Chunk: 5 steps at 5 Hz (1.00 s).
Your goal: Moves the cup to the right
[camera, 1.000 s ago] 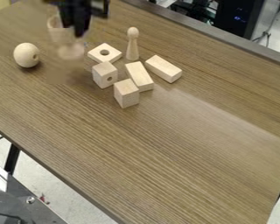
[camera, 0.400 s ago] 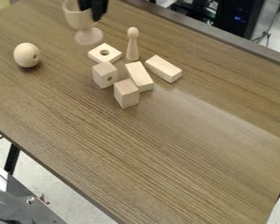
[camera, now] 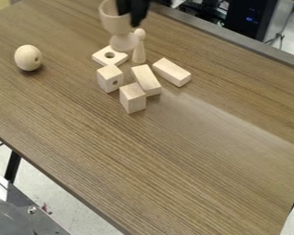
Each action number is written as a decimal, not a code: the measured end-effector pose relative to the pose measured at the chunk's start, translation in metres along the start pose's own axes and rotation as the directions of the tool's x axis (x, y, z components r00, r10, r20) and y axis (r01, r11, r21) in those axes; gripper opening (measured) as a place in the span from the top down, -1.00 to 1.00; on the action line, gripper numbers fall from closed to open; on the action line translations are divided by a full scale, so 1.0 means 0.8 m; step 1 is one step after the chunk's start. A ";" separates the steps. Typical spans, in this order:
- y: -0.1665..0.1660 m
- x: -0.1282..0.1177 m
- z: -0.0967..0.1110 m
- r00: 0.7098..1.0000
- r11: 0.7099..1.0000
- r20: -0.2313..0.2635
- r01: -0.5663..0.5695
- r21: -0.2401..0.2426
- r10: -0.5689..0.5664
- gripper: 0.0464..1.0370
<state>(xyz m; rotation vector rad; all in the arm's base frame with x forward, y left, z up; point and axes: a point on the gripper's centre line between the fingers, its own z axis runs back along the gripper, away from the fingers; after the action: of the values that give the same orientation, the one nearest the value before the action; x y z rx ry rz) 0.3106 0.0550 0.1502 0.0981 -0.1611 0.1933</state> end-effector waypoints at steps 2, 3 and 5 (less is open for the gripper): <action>-0.058 0.007 -0.028 0.997 0.996 -0.025 0.078 0.039 -0.077 0.86; -0.089 0.005 -0.037 0.993 0.993 -0.023 0.116 0.019 -0.116 0.86; -0.135 -0.009 -0.033 0.985 0.985 -0.017 0.170 -0.013 -0.171 0.86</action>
<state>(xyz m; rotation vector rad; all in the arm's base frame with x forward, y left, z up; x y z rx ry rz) 0.3292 -0.0490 0.1139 0.0979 -0.1349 0.0223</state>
